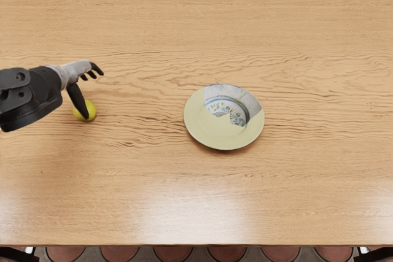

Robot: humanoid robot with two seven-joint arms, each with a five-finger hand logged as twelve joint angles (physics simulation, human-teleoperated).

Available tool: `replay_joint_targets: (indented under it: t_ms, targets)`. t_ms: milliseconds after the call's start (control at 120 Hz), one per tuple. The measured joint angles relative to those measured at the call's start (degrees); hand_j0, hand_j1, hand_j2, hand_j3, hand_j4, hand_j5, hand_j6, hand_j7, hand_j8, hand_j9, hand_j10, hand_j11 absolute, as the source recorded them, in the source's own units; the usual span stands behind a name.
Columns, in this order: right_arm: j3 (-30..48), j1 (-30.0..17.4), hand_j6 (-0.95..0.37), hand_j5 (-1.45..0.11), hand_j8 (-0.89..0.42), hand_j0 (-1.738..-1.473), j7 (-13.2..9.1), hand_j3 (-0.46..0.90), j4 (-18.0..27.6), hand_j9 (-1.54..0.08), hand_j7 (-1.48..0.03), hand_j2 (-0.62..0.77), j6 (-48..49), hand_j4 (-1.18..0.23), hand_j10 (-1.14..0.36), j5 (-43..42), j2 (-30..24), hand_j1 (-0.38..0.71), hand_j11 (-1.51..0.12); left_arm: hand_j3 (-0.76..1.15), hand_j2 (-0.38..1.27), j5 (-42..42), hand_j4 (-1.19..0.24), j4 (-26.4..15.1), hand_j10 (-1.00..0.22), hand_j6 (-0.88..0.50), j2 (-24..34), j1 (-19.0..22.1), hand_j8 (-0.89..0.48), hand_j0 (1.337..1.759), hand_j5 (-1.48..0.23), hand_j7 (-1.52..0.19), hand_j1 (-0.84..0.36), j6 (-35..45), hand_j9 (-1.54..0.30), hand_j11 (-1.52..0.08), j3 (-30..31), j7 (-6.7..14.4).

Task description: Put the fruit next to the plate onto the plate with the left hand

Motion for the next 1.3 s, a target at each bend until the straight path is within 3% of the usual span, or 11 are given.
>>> replay_joint_targets:
  t_ms: [67, 133, 367, 833, 1300]
  targets:
    - [0.0, 0.0, -0.04, -0.05, -0.04, -1.658, 0.0, 0.0, 0.0, -0.05, -0.05, -0.01, 0.0, -0.04, -0.04, 0.0, 0.0, -0.31, -0.05, 0.0, 0.05, 0.0, -0.26, 0.1, -0.26, -0.26, -0.8, -0.2, -0.26, 1.658, -0.33, -0.33, 0.05, 0.4, -0.33, -0.33, 0.8, 0.0]
    - [0.0, 0.0, -0.04, -0.05, -0.04, -1.658, 0.0, 0.0, 0.0, -0.05, -0.05, -0.01, 0.0, -0.04, -0.04, 0.0, 0.0, -0.31, -0.05, 0.0, 0.05, -0.2, -0.26, 0.3, -0.26, -0.26, -1.2, -3.3, -0.26, 1.658, -0.33, -0.33, 0.05, 0.5, -0.33, -0.33, 3.8, 0.0]
    - [0.0, 0.0, -0.04, -0.05, -0.04, -1.658, 0.0, 0.0, 0.0, -0.05, -0.05, -0.01, 0.0, -0.04, -0.04, 0.0, 0.0, -0.31, -0.05, 0.0, 0.05, -0.6, -0.26, 1.0, -0.26, -0.26, -2.3, -3.8, -0.26, 1.658, -0.33, -0.33, 0.05, 0.9, -0.33, -0.33, 9.9, 0.0]
    - [0.0, 0.0, -0.04, -0.05, -0.04, -1.658, 0.0, 0.0, 0.0, -0.05, -0.05, -0.01, 0.0, -0.04, -0.04, 0.0, 0.0, -0.31, -0.05, 0.0, 0.05, -1.4, -0.25, 3.0, -0.25, -0.25, -4.8, -3.9, -0.25, 1.658, -0.33, -0.32, 0.05, 2.3, -0.32, -0.32, 10.6, 0.0]
    - [0.0, 0.1, -0.04, -0.05, -0.04, -1.658, 0.0, 0.0, 0.0, -0.05, -0.05, -0.01, 0.0, -0.04, -0.04, 0.0, 0.0, -0.31, -0.05, 0.0, 0.06, -1.1, -0.29, 8.6, -0.29, -0.29, -7.6, -1.7, -0.29, 1.658, -0.38, -0.38, 0.0, 2.5, -0.38, -0.38, 11.9, 0.0]
